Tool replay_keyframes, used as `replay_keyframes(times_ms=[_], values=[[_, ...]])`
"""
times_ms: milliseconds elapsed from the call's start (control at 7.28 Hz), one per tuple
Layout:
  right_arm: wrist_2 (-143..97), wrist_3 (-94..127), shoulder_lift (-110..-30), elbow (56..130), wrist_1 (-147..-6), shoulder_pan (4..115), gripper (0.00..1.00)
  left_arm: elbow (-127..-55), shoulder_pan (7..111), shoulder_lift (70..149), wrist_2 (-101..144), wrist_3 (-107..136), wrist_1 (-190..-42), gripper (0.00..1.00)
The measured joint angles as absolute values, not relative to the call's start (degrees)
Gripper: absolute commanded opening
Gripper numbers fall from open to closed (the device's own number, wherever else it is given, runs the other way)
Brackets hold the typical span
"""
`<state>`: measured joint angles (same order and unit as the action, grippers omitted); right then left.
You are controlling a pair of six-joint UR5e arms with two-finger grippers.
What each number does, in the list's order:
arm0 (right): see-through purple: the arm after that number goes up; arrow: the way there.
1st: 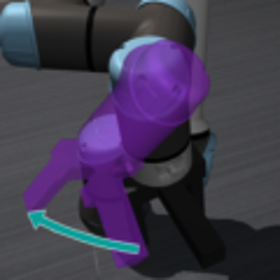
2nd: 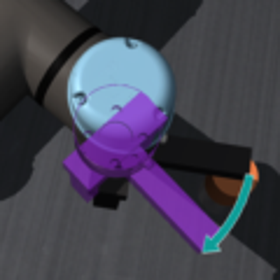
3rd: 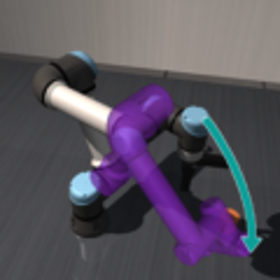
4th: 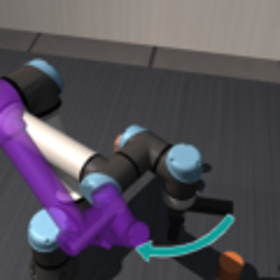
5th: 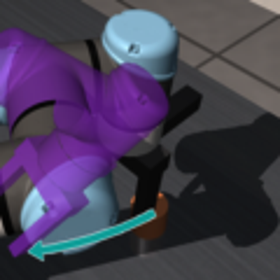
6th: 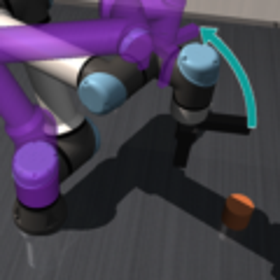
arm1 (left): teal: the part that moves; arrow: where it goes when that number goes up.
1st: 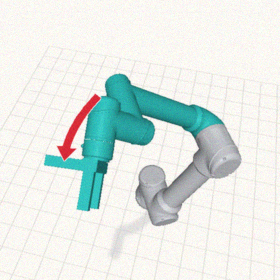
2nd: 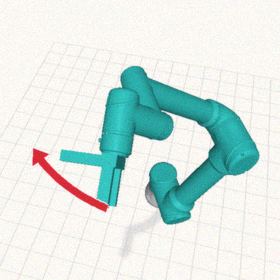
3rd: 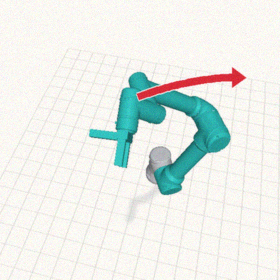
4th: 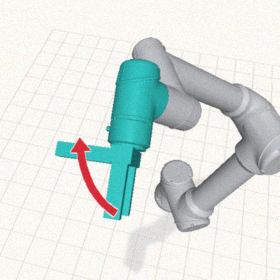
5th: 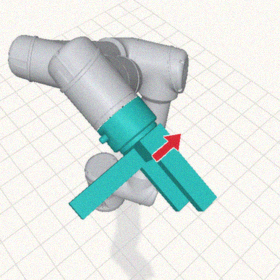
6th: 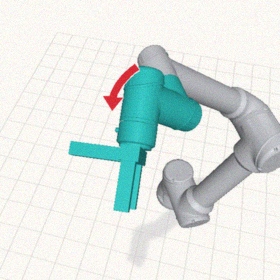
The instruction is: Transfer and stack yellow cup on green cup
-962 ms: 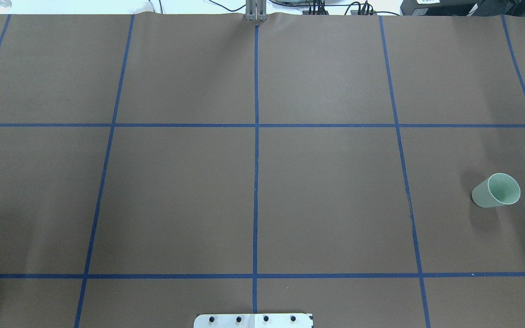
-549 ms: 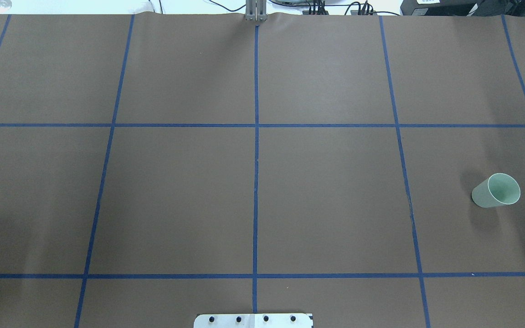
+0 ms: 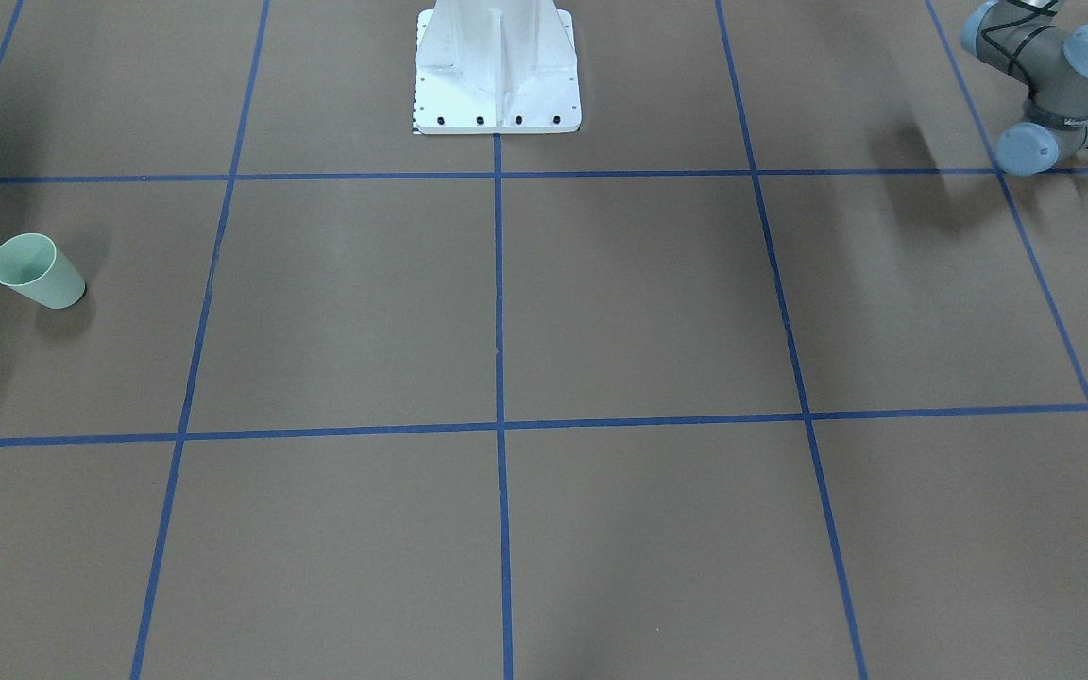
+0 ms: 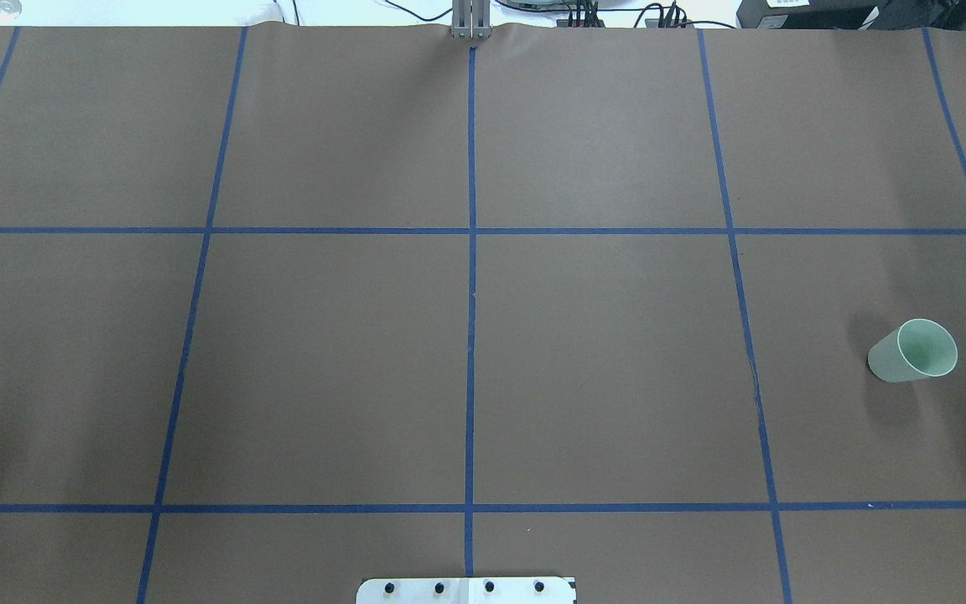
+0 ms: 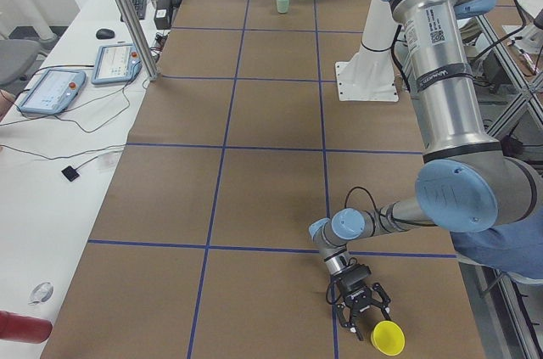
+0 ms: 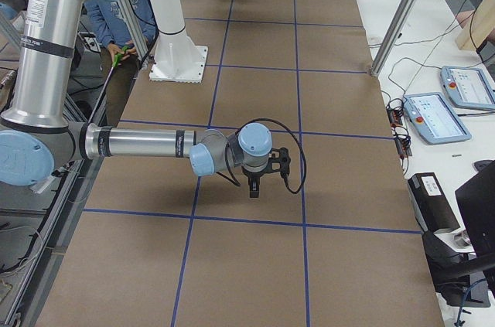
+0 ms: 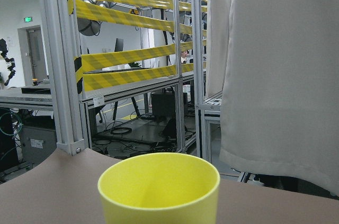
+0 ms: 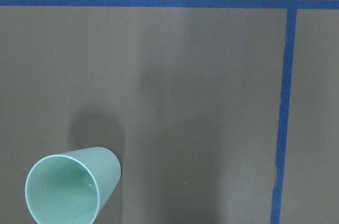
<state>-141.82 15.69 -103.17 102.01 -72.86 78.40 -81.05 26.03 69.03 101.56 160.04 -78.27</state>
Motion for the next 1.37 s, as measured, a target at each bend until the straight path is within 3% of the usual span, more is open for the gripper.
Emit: replay_keyframes(times_ms=[687, 824, 1099, 1374], values=[[-142.0, 16.0, -103.0, 103.4, -72.9, 78.4, 1.0, -77.2, 25.8, 69.0, 104.3, 160.7, -80.9, 0.97], [-142.0, 16.2, -103.0, 103.8, -72.9, 78.4, 1.0, -77.0, 25.8, 69.0, 104.7, 160.7, -81.0, 0.89], [-142.1, 16.7, -103.0, 104.4, -73.0, 78.4, 1.0, -76.5, 25.8, 69.0, 104.9, 160.6, -81.1, 0.62], [-142.1, 17.6, -103.0, 104.7, -73.1, 78.3, 1.0, -76.3, 25.6, 69.0, 104.9, 160.4, -81.2, 0.56]])
